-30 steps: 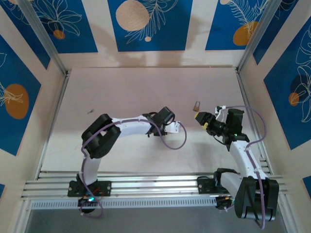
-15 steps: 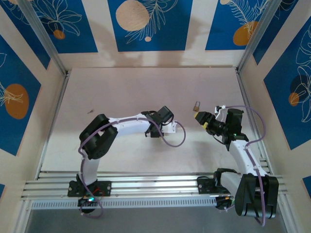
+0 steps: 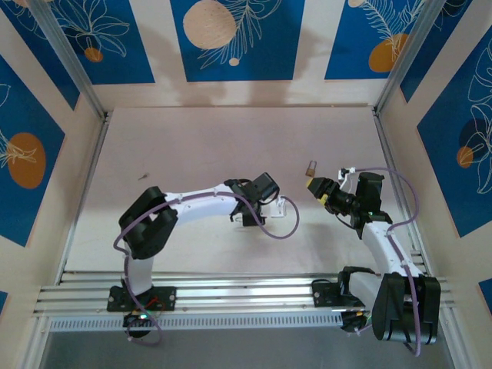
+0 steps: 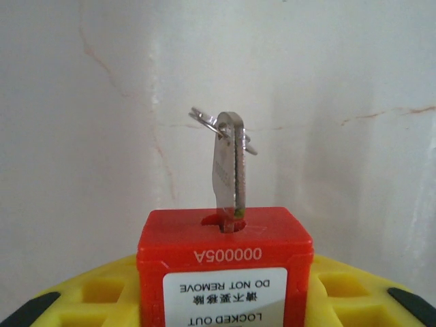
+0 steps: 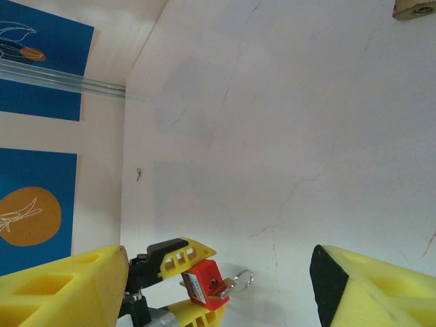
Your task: Unlock with the key
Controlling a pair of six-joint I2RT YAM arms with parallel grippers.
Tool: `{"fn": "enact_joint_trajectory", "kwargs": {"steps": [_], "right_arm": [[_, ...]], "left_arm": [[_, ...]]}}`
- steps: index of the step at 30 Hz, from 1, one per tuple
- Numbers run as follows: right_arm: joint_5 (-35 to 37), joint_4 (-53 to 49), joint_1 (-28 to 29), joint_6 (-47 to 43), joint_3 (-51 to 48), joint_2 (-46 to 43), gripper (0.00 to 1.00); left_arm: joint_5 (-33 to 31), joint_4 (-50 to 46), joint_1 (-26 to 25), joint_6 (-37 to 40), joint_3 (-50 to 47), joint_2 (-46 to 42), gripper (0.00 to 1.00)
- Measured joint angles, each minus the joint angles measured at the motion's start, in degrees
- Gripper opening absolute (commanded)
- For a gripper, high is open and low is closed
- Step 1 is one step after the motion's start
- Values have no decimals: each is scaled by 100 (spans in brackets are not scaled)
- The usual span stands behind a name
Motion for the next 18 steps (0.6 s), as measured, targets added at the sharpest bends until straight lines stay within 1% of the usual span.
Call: {"fn": "enact_joint_trajectory", "kwargs": {"steps": [10, 18], "right_arm": [[-13, -2, 4, 0, 0, 0, 72], [-13, -4, 4, -2, 0, 0, 72]], "left_arm": [[407, -125, 4, -129, 46, 142, 37], [516, -205, 31, -120, 308, 474, 37]]}}
